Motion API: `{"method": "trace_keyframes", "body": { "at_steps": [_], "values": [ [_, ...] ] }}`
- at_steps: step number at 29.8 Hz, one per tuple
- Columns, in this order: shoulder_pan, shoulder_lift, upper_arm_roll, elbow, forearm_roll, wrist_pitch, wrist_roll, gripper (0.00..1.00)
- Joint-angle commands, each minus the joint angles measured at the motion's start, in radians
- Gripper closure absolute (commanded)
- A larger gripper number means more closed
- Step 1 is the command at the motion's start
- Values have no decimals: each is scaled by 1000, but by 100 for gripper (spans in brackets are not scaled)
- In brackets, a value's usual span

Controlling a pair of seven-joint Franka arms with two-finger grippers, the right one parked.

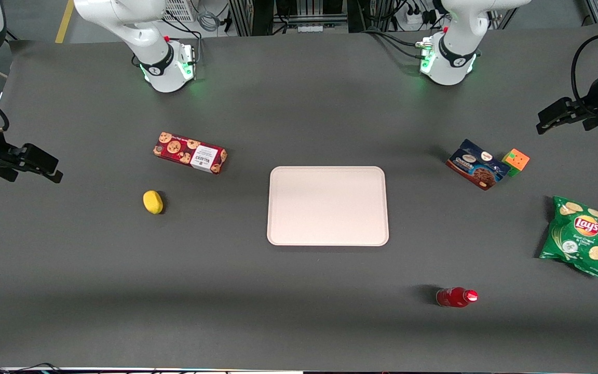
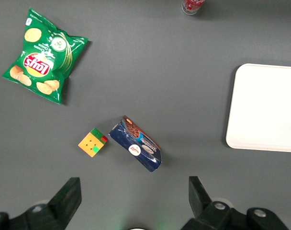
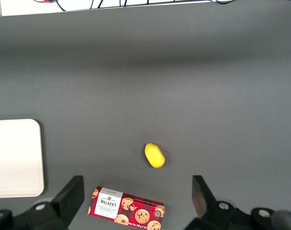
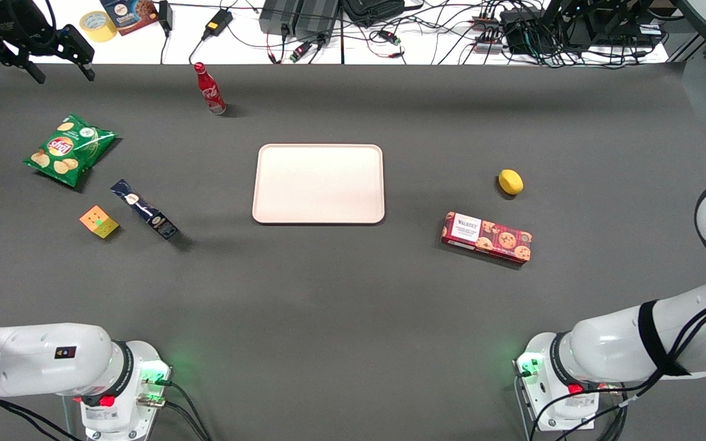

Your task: Place cookie box on tray

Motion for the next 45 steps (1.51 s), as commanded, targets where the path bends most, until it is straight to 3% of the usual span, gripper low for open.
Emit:
{"method": "trace_keyframes", "body": {
  "at_steps": [1,18,26,33,39,45],
  "values": [
    [2,-5,2,-2,-11,-12,14,0],
    [4,-43,4,6,-2,-69,-5,0],
    [4,-100,53,116,24,-323,-61,0],
    [4,-140,53,96,88,-448,-219,0],
    [2,-135,40,-15,92,-367,-400,0],
    [2,-135,40,-229,82,-110,-489,0]
  ]
}}
